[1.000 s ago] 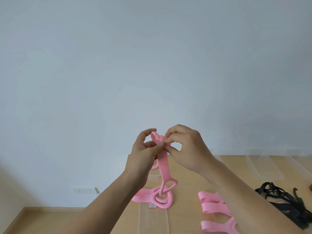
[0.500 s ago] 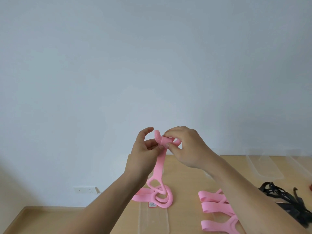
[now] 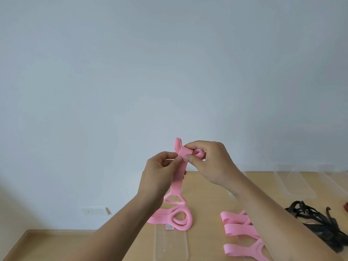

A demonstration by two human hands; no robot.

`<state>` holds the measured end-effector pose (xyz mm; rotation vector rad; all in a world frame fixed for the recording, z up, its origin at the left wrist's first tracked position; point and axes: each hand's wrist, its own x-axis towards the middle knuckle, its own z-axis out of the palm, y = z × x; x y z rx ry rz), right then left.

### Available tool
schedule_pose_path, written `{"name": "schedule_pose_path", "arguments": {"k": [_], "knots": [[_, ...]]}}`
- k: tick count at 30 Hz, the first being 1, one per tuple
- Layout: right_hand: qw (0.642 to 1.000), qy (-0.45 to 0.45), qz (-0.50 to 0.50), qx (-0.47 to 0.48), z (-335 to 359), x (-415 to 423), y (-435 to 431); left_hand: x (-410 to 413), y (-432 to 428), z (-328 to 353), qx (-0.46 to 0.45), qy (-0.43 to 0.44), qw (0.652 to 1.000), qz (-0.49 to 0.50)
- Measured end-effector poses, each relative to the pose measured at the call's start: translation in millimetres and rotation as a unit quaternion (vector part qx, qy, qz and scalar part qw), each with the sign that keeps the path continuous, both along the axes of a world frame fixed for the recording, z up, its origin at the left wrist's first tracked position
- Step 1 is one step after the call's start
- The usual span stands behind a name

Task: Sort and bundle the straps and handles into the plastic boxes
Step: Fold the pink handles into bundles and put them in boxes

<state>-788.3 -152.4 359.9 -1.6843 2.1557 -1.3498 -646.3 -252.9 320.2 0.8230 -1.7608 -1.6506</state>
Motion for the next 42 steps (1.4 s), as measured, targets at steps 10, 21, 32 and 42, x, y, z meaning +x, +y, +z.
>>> {"name": "schedule_pose_path", "arguments": {"k": [10, 21, 32, 42], "knots": [[0.988, 0.100, -0.031, -0.110, -10.7, 3.8, -1.8, 4.5, 4.5, 15.0, 0.071, 0.017, 0.996, -0.052], [0.987, 0.124, 0.000, -0.107, -7.6, 2.8, 3.4, 6.6, -1.4, 20.9, 0.095, 0.061, 0.990, -0.084], [0.997, -0.016, 0.020, -0.066, 4.7, 5.8, 6.9, 4.8, -2.3, 18.0, 0.058, 0.037, 0.996, -0.064], [0.999, -0.043, 0.011, 0.028, 2.3, 4.3, 1.9, 2.9, -5.0, 8.7, 0.070, 0.011, 0.997, -0.009]]}}
